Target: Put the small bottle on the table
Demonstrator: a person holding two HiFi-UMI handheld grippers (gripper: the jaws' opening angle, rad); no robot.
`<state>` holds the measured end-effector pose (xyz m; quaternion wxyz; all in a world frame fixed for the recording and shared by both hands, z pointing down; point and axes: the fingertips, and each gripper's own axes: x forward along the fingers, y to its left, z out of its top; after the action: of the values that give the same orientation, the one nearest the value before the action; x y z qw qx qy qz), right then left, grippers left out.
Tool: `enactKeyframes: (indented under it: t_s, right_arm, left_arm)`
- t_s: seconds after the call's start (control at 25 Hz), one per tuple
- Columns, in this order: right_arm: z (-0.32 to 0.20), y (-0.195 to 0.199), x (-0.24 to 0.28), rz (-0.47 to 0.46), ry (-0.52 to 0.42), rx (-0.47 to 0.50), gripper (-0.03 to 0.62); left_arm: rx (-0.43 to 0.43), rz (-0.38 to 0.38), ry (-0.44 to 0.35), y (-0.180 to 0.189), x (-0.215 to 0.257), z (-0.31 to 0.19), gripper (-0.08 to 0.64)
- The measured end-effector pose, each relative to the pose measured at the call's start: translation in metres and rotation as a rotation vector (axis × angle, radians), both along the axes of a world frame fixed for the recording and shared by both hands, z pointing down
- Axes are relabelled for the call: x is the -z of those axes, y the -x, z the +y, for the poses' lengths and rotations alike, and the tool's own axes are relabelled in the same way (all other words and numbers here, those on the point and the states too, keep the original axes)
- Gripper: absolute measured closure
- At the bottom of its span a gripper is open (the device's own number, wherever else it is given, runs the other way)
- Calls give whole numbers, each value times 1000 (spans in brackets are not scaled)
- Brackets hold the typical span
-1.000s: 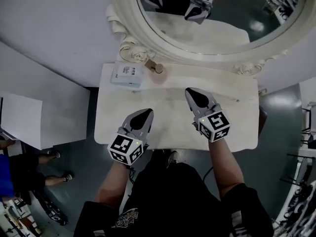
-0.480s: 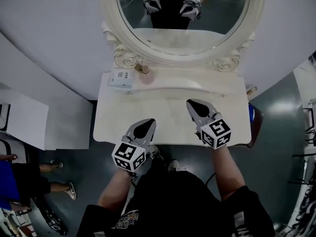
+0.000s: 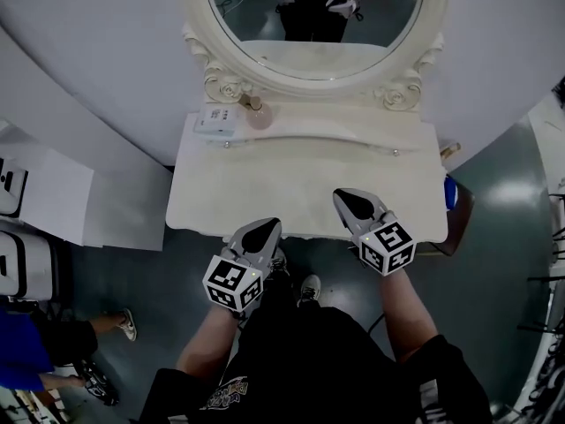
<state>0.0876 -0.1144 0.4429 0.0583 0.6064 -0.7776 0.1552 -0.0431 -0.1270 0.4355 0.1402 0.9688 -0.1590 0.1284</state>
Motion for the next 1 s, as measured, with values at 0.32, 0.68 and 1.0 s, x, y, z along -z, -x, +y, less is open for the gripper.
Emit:
enactKeyframes:
  t_s: [0.32, 0.68, 1.0]
  right_arm:
    - [18, 20, -21, -92, 15, 22, 569]
    - [18, 45, -28, -97, 35, 22, 569]
    - [18, 84, -17, -64, 43, -12, 569]
  left_arm:
    - [17, -51, 2, 12, -10, 17, 560]
    - [9, -45, 13, 30, -13, 15, 560]
    - [-29, -2, 15, 63, -5, 4, 560]
